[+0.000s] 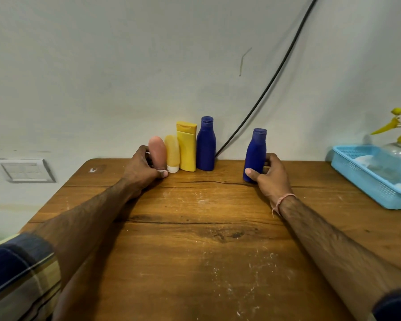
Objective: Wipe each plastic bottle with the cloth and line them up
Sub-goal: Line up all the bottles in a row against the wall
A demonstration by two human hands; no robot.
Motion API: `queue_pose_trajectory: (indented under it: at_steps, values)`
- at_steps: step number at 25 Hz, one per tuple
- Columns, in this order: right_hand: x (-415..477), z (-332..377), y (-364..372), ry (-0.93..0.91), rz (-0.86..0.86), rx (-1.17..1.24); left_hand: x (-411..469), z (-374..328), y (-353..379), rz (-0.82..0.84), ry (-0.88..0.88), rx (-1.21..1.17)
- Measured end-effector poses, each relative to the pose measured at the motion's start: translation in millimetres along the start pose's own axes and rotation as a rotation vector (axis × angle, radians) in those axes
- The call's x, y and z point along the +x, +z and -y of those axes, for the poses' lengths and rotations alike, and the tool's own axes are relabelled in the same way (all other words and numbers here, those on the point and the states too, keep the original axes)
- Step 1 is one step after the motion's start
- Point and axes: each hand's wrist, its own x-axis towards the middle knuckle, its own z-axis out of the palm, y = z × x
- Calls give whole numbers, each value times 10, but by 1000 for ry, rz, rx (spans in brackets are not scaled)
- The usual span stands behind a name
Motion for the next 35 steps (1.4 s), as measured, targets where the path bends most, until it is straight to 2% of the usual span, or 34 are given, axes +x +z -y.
queue_pose_trajectory:
  at_steps: [5,9,12,25,27,31,35]
  values:
    - [-39,191,533,-103,103,-71,11,-3,-3,-2,1,-4]
    - [-19,271,864,-123,9,-131,21,10,-7,-16,-3,-14]
    - [23,289,945,-116,-17,-147,24,16,-9,-18,-3,-14]
    - [81,241,930,-146,59,-202,24,33,-4,-19,-16,-22]
    - [66,231,872,-134,50,-116,26,34,1,-26,-7,-22]
    - [188,354,714,-51,138,310,28,38,-5,-30,-10,-24]
    - [531,762,516,-157,292,444,27,29,3,-27,-14,-34]
